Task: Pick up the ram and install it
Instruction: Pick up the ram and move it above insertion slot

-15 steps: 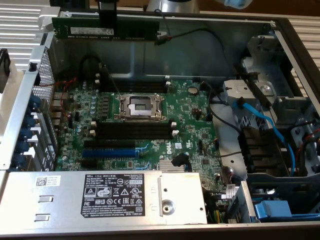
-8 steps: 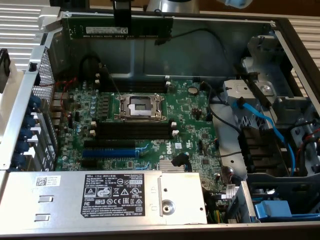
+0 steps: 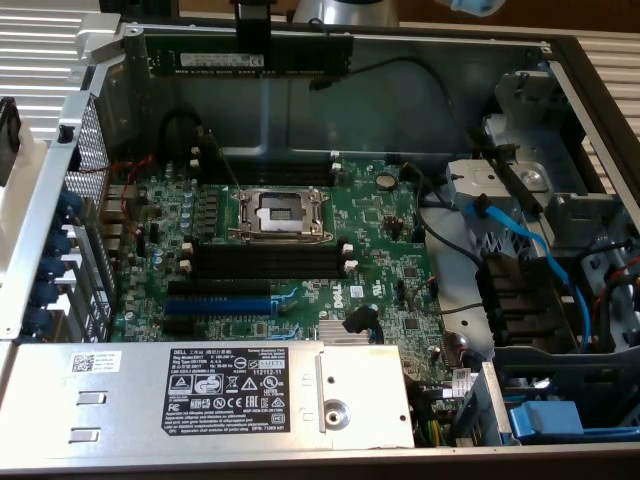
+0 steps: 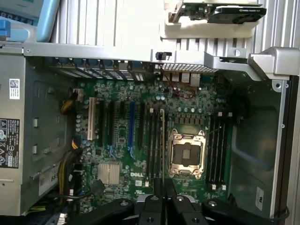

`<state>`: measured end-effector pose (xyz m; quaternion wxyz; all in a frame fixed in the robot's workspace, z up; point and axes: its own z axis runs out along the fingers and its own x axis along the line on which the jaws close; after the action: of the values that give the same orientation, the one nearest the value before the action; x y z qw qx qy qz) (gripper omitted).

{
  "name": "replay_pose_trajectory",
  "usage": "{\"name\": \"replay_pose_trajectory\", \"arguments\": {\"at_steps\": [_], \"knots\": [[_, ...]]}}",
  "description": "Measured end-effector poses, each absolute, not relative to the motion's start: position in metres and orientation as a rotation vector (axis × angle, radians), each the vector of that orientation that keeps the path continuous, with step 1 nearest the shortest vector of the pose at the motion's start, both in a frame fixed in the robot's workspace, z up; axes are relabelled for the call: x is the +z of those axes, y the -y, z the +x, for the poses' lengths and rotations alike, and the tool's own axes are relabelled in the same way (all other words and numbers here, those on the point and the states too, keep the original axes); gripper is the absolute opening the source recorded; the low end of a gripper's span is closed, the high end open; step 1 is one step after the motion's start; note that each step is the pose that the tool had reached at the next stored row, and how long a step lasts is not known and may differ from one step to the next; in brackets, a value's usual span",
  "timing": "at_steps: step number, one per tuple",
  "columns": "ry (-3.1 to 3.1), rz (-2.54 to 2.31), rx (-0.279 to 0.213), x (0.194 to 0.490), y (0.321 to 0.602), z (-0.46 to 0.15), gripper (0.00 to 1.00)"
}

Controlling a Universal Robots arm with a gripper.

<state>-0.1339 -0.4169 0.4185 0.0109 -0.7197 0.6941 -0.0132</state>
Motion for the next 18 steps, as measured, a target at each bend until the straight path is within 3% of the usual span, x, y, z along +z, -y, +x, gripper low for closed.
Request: {"name": "replay_pose_trajectory", "arguments": {"at_steps": [18], "knots": [[-2.171, -2.234, -0.044, 0.413, 0.393, -0.130, 0.12]]}}
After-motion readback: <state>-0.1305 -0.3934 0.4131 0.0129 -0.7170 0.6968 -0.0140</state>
